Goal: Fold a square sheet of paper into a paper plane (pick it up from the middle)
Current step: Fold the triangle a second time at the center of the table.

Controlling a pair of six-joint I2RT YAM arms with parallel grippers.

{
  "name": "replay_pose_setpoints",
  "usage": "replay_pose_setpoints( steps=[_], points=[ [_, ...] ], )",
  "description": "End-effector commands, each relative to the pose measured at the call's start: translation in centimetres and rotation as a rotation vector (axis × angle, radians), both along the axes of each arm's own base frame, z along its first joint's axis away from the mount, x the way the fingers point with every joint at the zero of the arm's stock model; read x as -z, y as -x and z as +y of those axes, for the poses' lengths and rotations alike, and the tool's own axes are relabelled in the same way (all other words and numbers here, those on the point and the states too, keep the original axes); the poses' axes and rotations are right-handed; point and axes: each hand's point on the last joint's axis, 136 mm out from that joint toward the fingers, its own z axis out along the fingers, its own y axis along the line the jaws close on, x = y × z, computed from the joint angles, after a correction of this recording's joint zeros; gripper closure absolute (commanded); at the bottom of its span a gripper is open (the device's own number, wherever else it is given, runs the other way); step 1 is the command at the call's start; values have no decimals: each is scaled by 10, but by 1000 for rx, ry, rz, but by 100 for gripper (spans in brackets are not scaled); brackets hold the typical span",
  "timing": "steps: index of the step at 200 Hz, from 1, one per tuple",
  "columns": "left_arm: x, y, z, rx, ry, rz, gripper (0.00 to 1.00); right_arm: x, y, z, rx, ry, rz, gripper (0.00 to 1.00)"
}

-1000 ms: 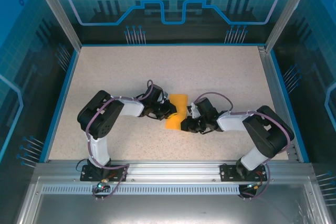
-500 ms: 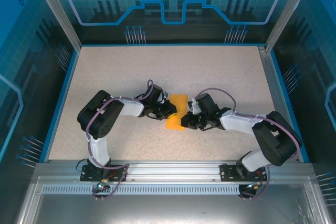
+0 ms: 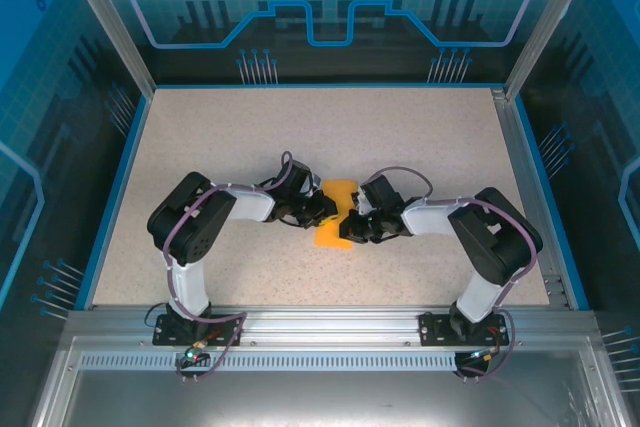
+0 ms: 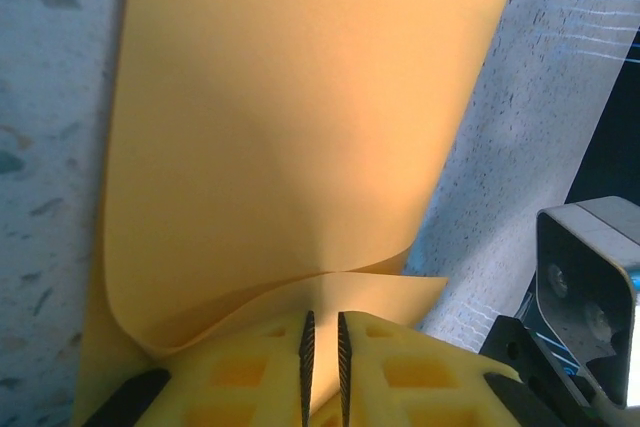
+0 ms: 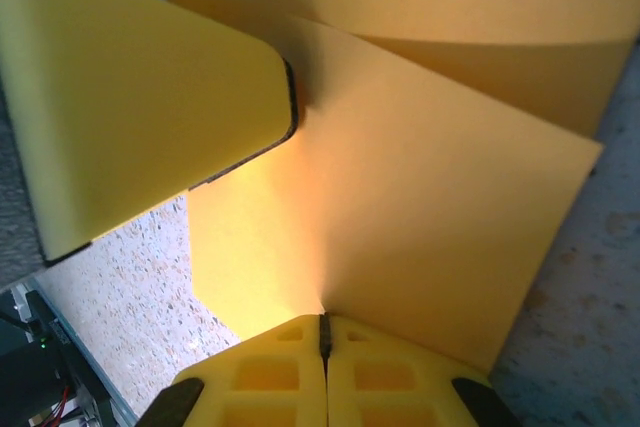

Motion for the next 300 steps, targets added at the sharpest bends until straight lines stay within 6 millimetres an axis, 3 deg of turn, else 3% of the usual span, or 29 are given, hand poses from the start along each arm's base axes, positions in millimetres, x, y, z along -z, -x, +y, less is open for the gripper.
replay_pose_setpoints(
  steps=[1, 41, 60, 85, 113, 145, 157, 177, 300],
  points=[
    [2, 4, 5, 18, -45, 9, 78, 40, 27, -23, 28, 109, 121, 97],
    [-33, 2, -6, 59, -2, -72, 71, 43, 28, -23, 39, 101, 126, 98],
    [-38, 7, -10, 71, -8, -84, 70, 43, 27, -22, 38, 100, 124, 98],
    [-30, 9, -11, 69, -12, -64, 72, 42, 26, -23, 40, 105, 122, 98],
    [-7, 10, -7, 49, -57, -15, 76, 41, 27, -24, 38, 107, 120, 98],
    [19, 10, 5, 4, -131, 37, 90, 40, 27, -26, 41, 114, 118, 98],
    [24, 11, 6, -1, -138, 46, 100, 41, 28, -28, 41, 124, 120, 98],
    [32, 13, 12, -18, -159, 59, 100, 43, 29, -30, 40, 135, 124, 98],
    [24, -12, 38, -57, -177, 19, 100, 40, 31, -39, 46, 145, 125, 99]
  ],
)
